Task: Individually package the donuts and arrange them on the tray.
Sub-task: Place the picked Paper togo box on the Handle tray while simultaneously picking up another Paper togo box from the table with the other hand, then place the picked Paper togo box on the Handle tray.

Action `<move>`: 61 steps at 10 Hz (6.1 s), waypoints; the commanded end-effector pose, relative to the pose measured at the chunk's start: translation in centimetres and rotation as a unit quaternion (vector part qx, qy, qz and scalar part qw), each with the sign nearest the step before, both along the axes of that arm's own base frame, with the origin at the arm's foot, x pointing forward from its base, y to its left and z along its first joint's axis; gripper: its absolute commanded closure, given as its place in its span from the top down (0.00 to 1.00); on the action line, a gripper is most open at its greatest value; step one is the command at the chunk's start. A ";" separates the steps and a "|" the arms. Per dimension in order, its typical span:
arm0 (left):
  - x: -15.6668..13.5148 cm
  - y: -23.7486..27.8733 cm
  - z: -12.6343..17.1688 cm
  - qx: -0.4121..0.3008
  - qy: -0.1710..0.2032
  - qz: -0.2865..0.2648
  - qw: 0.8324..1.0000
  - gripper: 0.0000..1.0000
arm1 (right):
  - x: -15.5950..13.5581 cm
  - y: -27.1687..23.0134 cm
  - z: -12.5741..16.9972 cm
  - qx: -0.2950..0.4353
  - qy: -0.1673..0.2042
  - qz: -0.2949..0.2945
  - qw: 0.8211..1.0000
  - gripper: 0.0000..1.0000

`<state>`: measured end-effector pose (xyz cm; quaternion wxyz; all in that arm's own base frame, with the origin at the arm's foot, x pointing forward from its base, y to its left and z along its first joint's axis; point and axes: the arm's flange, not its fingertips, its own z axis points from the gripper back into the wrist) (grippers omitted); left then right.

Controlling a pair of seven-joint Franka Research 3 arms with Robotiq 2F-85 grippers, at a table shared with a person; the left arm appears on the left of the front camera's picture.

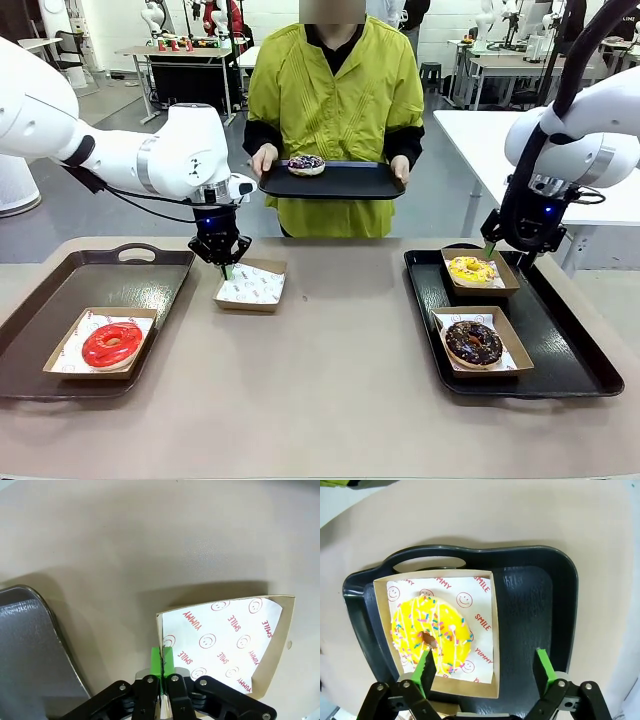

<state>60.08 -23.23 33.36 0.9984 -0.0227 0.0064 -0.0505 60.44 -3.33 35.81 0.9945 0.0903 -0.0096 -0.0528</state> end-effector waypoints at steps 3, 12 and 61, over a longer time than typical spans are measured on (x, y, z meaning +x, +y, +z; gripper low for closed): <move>-1.1 0.6 6.1 -0.019 -0.006 0.027 0.999 0.00 | -5.5 -4.2 5.5 0.202 -0.006 0.056 0.978 1.00; 1.4 -3.6 19.8 0.019 -0.052 0.071 0.996 0.00 | -19.1 -21.8 3.4 0.495 -0.123 0.039 0.859 1.00; -3.5 24.6 7.8 0.003 -0.032 0.069 0.997 0.01 | -19.2 -22.2 2.1 0.491 -0.113 0.020 0.864 1.00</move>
